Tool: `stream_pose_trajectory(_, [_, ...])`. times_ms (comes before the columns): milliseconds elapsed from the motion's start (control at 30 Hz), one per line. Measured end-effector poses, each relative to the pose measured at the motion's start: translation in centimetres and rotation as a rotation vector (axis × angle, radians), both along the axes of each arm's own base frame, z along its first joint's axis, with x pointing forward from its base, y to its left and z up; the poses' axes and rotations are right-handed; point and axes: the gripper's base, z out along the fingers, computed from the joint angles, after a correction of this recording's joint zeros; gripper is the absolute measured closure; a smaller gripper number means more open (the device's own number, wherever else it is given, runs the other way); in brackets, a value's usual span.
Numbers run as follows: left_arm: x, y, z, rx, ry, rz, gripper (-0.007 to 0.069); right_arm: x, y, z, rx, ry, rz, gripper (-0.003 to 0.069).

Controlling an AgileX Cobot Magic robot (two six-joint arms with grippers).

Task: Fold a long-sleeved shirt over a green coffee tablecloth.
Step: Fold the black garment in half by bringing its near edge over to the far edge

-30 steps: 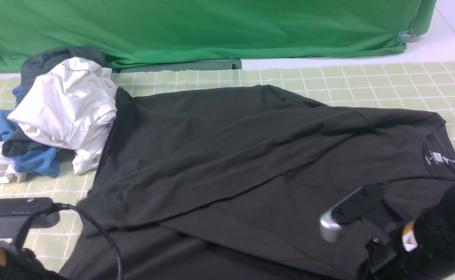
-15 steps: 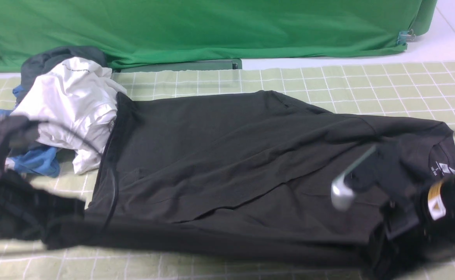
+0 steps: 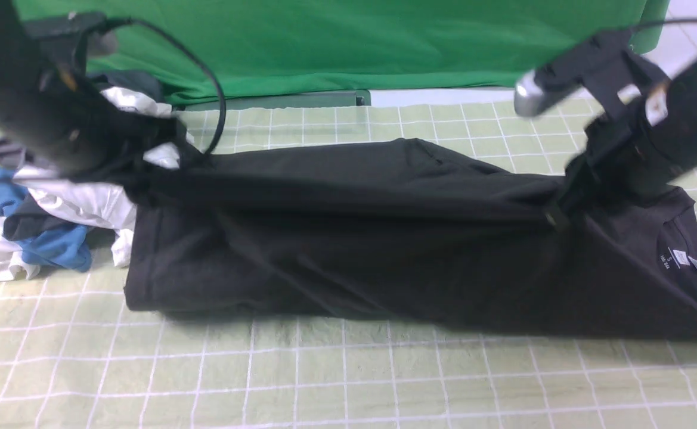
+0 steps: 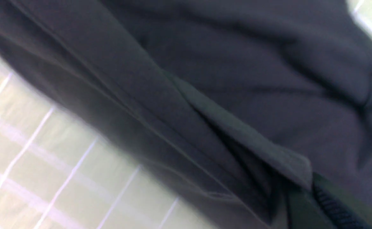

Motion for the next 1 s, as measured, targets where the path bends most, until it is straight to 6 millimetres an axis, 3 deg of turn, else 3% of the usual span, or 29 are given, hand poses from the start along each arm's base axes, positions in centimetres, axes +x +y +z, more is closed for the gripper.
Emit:
stream_pose_trajectory(100, [3.3,0.9,-0.6,-0.015,0.002,0.036,0.0614,3.5,0.5,-1.0,0.0,0.006,-0.026,0.0638])
stream_pose_trajectory(133, [3.4,1.0,-0.9,-0.014,0.011,0.039,0.0614,3.9,0.5,-0.8,0.004,-0.003,-0.03,0.0638])
stream_pose_trajectory(167, [5.1,1.5,-1.2,-0.032,0.009,0.058,0.0614,5.8,0.8,-1.4,0.005,-0.002,-0.04,0.0638])
stream_pose_trajectory(200, [5.5,1.6,-1.4,-0.035,0.009,0.06,0.0614,6.1,0.8,-1.5,0.005,-0.004,-0.041,0.0638])
stream_pose_trajectory(267, [8.0,2.4,-2.5,-0.051,0.023,0.078,0.0614,9.4,1.5,-2.7,0.001,-0.009,-0.042,0.0638])
stream_pose_trajectory(300, [8.4,2.4,-2.6,-0.052,0.024,0.079,0.0614,9.7,1.6,-3.5,-0.007,0.01,-0.042,0.0638])
stream_pose_trajectory(500, [13.2,2.7,-5.8,-0.057,0.037,0.086,0.0613,15.6,2.7,-6.2,-0.011,-0.01,-0.057,0.0638])
stream_pose_trajectory(767, [15.3,2.8,-8.1,-0.056,0.032,0.104,0.0592,18.5,3.6,-9.6,-0.011,-0.025,-0.056,0.0623])
stream_pose_trajectory(933, [15.6,2.8,-8.4,-0.06,0.014,0.115,0.0502,18.9,3.8,-10.2,-0.003,-0.043,-0.056,0.0518])
stream_pose_trajectory(1000, [15.7,2.8,-8.2,-0.059,0.006,0.118,0.0419,19.1,3.9,-9.9,0.003,-0.064,-0.055,0.0431])
